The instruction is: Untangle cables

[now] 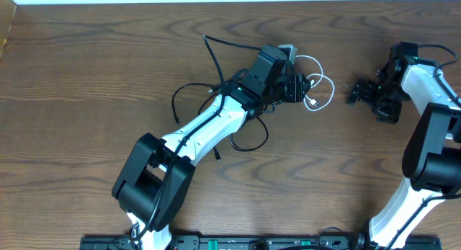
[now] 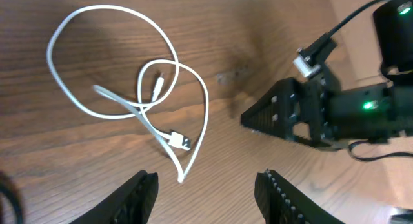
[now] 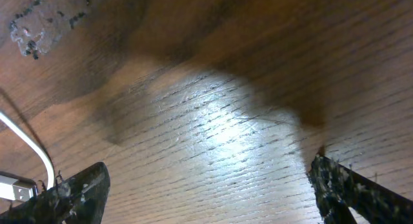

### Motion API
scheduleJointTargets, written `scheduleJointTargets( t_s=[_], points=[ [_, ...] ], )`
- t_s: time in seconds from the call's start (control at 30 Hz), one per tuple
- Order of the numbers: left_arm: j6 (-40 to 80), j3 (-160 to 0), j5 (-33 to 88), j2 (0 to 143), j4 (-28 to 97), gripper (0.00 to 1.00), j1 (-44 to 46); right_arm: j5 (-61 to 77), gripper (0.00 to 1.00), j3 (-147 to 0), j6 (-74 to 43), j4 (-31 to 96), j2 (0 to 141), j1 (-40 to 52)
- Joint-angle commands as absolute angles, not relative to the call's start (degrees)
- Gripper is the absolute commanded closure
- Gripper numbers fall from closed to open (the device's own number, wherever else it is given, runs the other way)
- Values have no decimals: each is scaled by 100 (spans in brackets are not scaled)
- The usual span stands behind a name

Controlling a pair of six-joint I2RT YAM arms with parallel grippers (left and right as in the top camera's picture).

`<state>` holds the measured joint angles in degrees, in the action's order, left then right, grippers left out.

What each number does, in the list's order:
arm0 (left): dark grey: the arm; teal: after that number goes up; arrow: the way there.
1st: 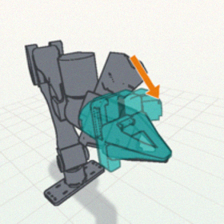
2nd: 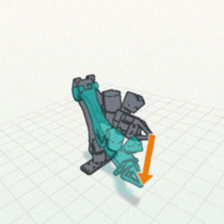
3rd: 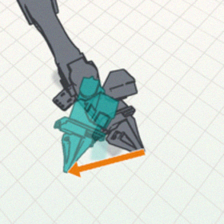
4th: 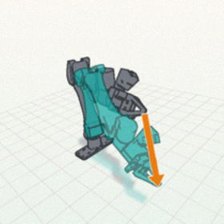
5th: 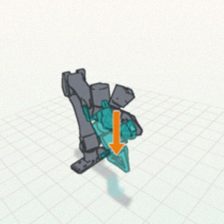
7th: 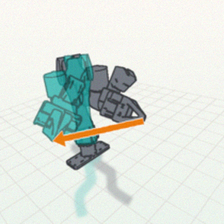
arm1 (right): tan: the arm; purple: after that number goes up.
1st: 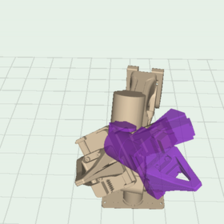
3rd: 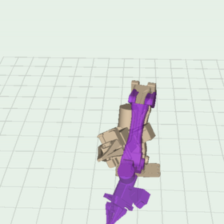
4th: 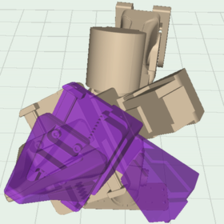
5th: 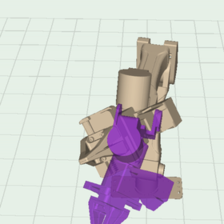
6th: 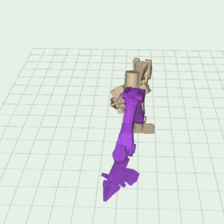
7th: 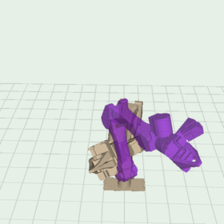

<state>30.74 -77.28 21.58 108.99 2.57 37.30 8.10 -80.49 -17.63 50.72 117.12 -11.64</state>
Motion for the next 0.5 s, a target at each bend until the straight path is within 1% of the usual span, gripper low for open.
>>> scheduleJointTargets(
  t_s=[0.0, 0.07, 0.1, 0.2, 0.23, 0.27, 0.3, 0.33, 0.4, 0.43, 0.47],
  points=[
    [2580, -7789, 2012, 10938, 375, 46, 3747, 805, 3, -8007, -1837, 5046, 11552, -1092],
    [2368, -7789, 1870, 10936, 554, 46, 3730, 805, 5, -8007, -1767, 5015, 11550, -1022],
    [2329, -7789, 1752, 10930, 639, 51, 3708, 803, 6, -8007, -1745, 5009, 11550, -998],
    [2311, -7791, 1579, 10879, 845, 77, 3573, 801, 10, -8007, -1708, 4982, 11550, -932],
    [2311, -7791, 1579, 10840, 928, 90, 3481, 801, 12, -8007, -1708, 4967, 11552, -902],
    [2311, -7791, 1579, 10803, 993, 92, 3404, 801, 13, -8007, -1708, 4960, 11552, -882],
    [2311, -7791, 1581, 10768, 1059, 92, 3328, 801, 15, -8007, -1706, 4947, 11552, -856],
    [2311, -7791, 1584, 10737, 1131, 92, 3262, 801, 19, -8007, -1708, 4943, 11550, -838],
    [2305, -7791, 1579, 10661, 1295, 93, 3129, 803, 32, -8007, -1706, 4923, 11552, -799],
    [2287, -7791, 1579, 10621, 1406, 92, 3052, 803, 44, -8007, -1706, 4906, 11550, -779],
    [2255, -7791, 1577, 10589, 1520, 92, 2969, 803, 59, -8007, -1706, 4895, 11550, -751]
  ],
)
